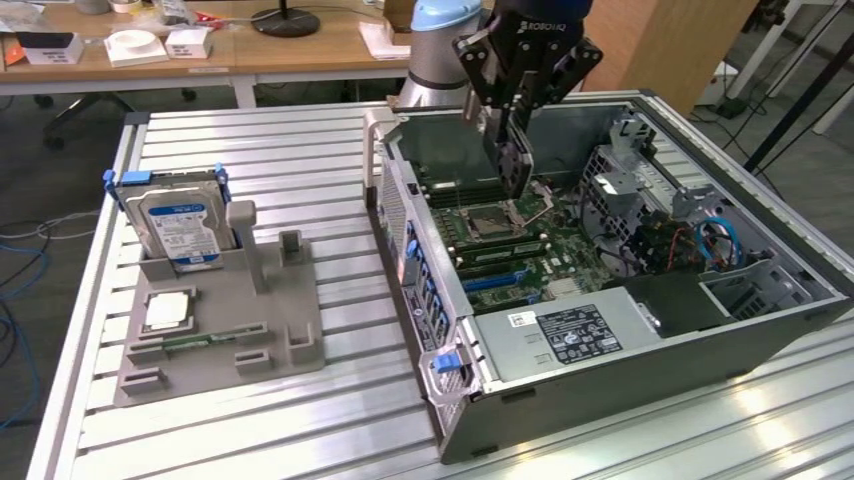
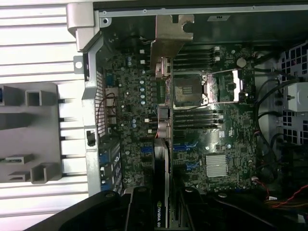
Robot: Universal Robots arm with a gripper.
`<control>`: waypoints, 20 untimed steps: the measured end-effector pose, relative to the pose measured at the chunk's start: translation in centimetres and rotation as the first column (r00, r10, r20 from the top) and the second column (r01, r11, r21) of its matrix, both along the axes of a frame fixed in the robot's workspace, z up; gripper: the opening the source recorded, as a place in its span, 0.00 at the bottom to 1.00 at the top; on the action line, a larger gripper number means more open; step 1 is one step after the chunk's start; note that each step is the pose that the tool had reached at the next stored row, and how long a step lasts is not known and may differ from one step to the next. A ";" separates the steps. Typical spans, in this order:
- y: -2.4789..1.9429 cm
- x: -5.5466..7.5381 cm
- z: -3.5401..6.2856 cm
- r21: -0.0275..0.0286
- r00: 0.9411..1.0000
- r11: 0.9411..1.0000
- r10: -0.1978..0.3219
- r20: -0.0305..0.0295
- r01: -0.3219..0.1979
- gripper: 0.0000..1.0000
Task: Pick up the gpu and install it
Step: 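Pick up the gpu and move the gpu toward the slot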
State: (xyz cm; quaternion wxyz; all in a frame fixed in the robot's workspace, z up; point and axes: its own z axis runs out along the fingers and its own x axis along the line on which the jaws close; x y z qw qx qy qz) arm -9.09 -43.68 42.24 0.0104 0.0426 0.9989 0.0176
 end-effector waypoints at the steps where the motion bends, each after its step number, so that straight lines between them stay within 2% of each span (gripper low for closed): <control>1: 0.00 0.1 0.00 0.000 1.000 1.000 0.000 0.000 0.000 0.26; 12: 0.00 1.8 0.00 0.000 1.000 1.000 0.000 0.000 0.000 0.26; 20: 0.00 3.5 0.00 0.000 1.000 1.000 0.000 0.000 0.000 0.26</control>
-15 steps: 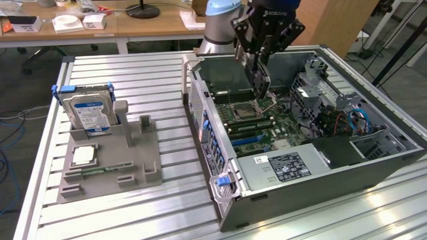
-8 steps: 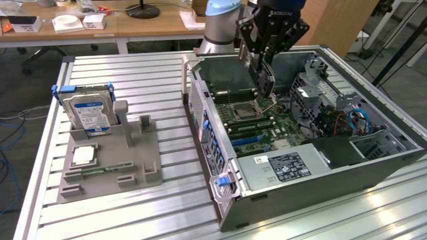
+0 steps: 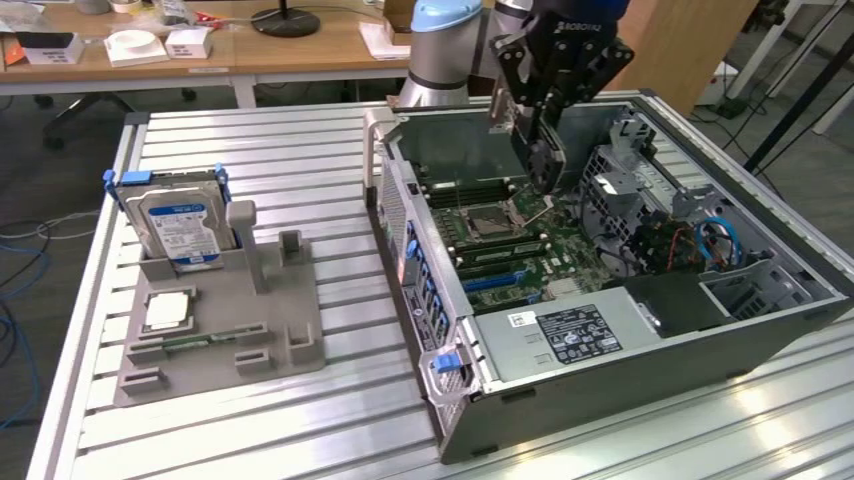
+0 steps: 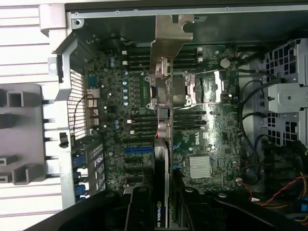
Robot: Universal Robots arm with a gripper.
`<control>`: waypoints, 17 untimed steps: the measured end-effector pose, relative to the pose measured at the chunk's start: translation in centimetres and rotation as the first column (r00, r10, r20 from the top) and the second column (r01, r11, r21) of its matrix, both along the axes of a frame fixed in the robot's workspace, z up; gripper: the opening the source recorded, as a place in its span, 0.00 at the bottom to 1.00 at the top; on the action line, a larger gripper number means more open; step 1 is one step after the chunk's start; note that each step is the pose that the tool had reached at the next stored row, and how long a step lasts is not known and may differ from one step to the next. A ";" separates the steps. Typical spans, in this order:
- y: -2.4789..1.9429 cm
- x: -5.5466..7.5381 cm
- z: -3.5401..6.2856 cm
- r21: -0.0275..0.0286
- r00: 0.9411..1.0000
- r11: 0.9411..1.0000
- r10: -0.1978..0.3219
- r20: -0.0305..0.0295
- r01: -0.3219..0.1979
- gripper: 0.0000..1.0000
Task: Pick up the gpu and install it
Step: 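Pick up the gpu and move the gpu toward the slot, then insert the gpu into the slot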
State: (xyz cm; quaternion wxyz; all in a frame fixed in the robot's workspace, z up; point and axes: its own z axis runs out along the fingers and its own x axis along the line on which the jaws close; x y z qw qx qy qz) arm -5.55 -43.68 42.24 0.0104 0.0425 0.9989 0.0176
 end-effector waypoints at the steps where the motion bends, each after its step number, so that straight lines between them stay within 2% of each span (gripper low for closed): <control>1: 0.00 0.2 0.00 0.000 1.000 1.000 0.000 0.000 0.000 0.26; 10: -0.01 2.3 0.00 0.000 1.000 1.000 0.000 0.000 0.000 0.26; 17: 0.00 2.4 0.00 0.000 1.000 1.000 0.000 0.000 0.000 0.26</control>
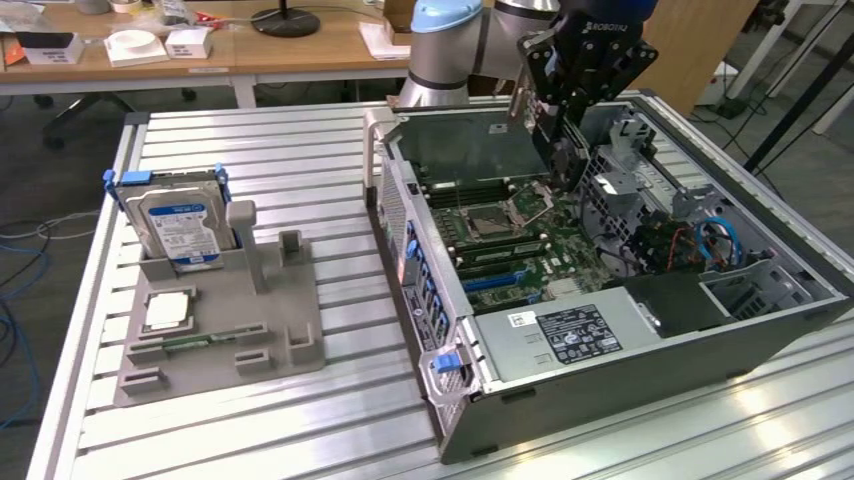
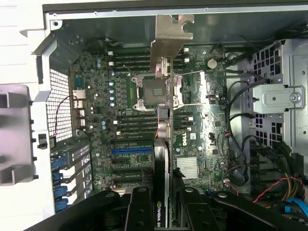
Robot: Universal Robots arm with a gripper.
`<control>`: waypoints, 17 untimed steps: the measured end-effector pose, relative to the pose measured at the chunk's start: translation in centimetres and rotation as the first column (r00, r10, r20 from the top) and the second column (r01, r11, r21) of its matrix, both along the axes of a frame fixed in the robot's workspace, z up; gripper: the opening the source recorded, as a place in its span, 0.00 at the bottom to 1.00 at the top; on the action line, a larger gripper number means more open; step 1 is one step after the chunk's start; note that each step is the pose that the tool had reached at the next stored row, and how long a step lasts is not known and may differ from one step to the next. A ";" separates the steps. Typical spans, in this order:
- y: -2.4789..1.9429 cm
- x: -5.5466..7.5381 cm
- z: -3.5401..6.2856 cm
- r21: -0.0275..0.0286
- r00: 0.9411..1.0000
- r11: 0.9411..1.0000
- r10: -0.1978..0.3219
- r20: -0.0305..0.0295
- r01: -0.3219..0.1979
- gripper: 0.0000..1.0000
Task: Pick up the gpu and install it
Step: 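Insert the gpu into the slot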
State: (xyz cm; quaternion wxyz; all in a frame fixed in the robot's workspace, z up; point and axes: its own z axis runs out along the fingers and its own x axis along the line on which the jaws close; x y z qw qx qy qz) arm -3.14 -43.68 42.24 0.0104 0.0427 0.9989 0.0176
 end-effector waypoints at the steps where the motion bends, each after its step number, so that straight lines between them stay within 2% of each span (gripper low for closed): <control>1: 0.00 0.0 0.00 0.000 1.000 1.000 0.000 0.000 0.000 0.26; 11: 0.00 0.0 0.00 0.000 1.000 1.000 0.002 0.000 -0.002 0.26; 14: 0.00 0.0 0.00 0.000 0.998 0.998 0.057 0.000 -0.057 0.26; 17: 0.00 0.0 0.00 0.000 0.997 0.997 0.081 0.000 -0.081 0.26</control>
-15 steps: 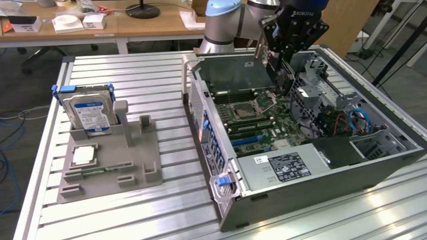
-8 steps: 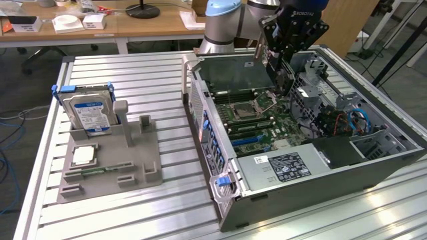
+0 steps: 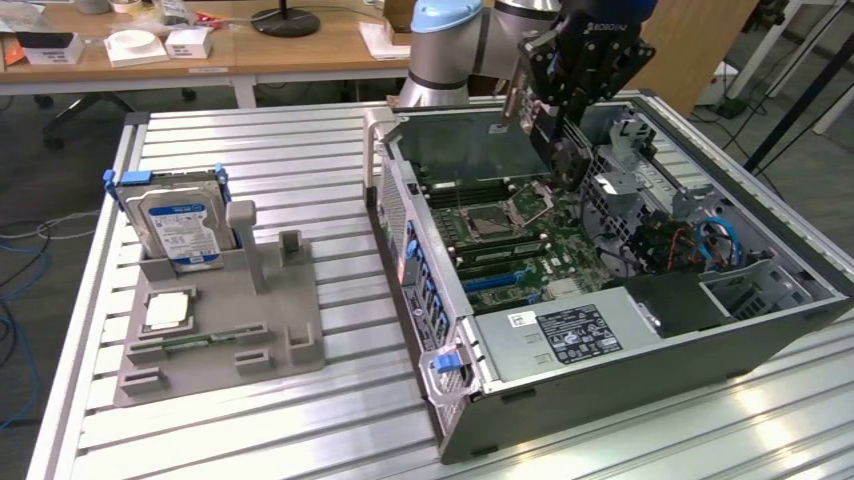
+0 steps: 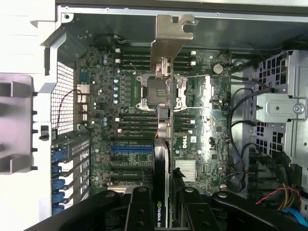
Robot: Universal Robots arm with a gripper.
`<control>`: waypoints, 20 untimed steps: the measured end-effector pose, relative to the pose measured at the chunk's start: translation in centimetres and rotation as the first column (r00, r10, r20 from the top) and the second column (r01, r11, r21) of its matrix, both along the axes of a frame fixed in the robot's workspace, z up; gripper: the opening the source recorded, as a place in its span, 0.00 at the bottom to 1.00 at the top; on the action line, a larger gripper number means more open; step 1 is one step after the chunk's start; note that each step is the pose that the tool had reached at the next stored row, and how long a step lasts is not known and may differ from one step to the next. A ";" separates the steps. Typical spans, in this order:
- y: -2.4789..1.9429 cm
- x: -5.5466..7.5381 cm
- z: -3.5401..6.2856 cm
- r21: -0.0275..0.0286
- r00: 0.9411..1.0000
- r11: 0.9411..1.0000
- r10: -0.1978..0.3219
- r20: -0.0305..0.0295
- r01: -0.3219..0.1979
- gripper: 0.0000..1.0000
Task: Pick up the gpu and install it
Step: 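Insert the gpu into the slot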
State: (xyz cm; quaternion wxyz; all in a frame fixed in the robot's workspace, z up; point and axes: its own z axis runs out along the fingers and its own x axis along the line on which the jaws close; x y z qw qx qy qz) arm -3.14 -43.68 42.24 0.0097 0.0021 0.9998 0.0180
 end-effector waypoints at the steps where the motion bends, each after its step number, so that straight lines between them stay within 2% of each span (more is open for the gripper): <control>1: 0.00 0.0 0.00 0.000 1.000 1.000 0.008 0.000 -0.008 0.26; 10: 0.00 0.0 0.00 0.000 0.997 0.997 0.082 0.000 -0.082 0.26; 20: 0.00 0.0 0.00 0.000 0.987 0.987 0.163 0.000 -0.163 0.26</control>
